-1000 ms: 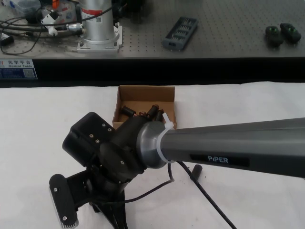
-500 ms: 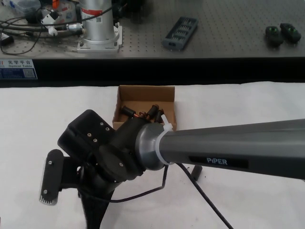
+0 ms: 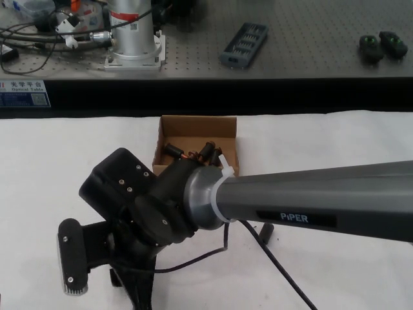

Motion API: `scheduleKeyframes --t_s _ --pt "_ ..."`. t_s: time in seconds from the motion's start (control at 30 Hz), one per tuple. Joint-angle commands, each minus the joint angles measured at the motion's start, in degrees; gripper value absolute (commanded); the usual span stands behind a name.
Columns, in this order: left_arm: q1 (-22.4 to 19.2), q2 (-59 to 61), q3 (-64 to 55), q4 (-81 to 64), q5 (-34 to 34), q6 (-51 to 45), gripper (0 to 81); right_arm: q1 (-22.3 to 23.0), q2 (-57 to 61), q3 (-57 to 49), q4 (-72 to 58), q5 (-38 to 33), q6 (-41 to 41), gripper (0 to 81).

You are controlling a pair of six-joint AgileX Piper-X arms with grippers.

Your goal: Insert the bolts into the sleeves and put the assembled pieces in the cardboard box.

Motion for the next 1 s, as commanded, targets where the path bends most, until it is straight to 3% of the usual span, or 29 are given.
scheduleKeyframes --t_s 0.0,0.27,0.6,0.97 --pt "-0.06 -0.38 -0.07 0.48 0.49 0.41 18.2 -1.43 0.52 -0.26 -0.62 -1.5 -1.16 31.2" --pt "-0.06 -0.38 -0.07 0.48 0.49 0.41 18.2 -5.25 0.52 -0.26 -0.62 -1.86 -3.28 31.4" --pt "-0.06 -0.38 -0.07 0.48 0.49 0.41 18.2 -5.49 0.56 -0.37 0.29 -7.99 -3.18 31.4" --pt "-0.06 -0.38 -0.07 0.48 0.49 0.41 18.2 -5.49 2.8 -2.35 0.76 -8.9 -1.05 31.3"
